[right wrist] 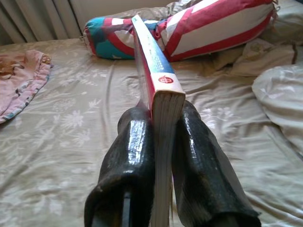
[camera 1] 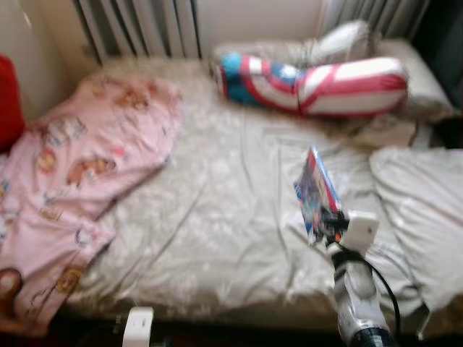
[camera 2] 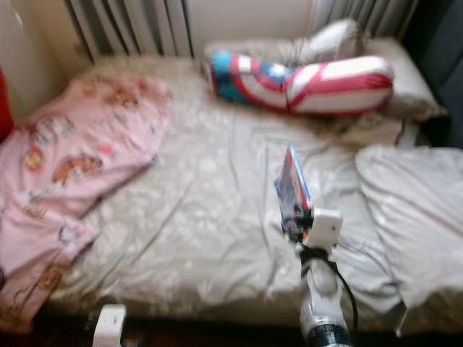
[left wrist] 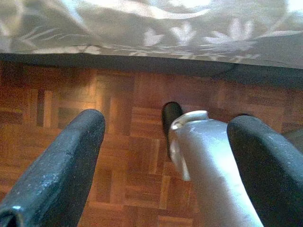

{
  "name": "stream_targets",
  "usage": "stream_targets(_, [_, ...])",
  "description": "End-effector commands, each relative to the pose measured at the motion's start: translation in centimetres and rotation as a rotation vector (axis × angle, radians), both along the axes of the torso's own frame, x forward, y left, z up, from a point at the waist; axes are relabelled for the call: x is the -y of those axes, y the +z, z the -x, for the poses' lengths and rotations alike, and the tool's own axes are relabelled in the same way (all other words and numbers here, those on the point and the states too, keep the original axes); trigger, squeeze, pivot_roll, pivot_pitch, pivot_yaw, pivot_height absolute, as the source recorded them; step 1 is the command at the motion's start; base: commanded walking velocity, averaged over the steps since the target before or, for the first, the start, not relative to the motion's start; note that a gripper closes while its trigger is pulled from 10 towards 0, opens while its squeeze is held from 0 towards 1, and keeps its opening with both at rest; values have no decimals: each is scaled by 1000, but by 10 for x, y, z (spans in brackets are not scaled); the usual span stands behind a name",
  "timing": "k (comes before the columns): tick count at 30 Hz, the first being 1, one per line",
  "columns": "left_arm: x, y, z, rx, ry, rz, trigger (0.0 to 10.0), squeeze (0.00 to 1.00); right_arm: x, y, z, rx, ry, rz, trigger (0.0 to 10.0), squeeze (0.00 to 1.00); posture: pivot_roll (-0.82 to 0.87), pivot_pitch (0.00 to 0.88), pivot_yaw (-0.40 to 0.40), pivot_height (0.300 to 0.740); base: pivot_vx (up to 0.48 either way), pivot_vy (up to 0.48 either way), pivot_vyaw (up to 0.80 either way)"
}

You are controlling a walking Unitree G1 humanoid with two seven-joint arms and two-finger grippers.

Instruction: Clean up the room

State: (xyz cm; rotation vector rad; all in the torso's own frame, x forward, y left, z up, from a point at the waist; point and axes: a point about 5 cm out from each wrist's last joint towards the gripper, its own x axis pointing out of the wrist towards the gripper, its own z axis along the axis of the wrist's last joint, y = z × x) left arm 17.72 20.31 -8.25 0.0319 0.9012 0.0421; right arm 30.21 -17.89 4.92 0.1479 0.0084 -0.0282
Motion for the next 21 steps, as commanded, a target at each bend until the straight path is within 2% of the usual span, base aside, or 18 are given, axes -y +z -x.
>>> stream_targets(1, [10, -5, 8, -24, -11, 13, 10000, 0, 14, 2, 4, 14, -37, -10, 10000, 0, -77, 90, -40, 740, 0, -244, 0])
stream_targets(2, [19, -8, 13, -31, -16, 26, 10000, 0, 22, 0, 6, 5, -61, -16, 10000, 0, -84, 82, -41, 740, 0, -247, 0])
stream_targets(5, [25, -9, 14, -31, -17, 41, 10000, 0, 35, 0, 9, -1, -95, -8, 10000, 0, -99, 78, -39, 740, 0, -247, 0])
stream_targets(6, [30, -11, 16, -39, -31, 48, 10000, 0, 44, 0, 10, -2, -116, 2, 10000, 0, -108, 73, -26, 740, 0, -247, 0])
stream_targets(11, [43, -12, 17, -41, -90, 57, 10000, 0, 60, 5, 12, 13, -177, 1, 10000, 0, -85, 54, 9, 740, 0, -247, 0])
stream_targets(13, [45, -10, 12, -21, -98, 59, 10000, 0, 61, 8, 10, 26, -193, -9, 10000, 0, -82, 59, 6, 740, 0, -247, 0])
stream_targets(15, [42, -4, 0, 17, -99, 52, 10000, 0, 52, 6, 7, 15, -188, -38, 10000, 0, -83, 76, -21, 740, 0, 0, 0])
stream_targets(21, [24, 1, -8, 31, -65, 22, 10000, 0, 30, 0, 3, -22, -98, -61, 10000, 0, -63, 76, -55, 740, 0, 0, 0])
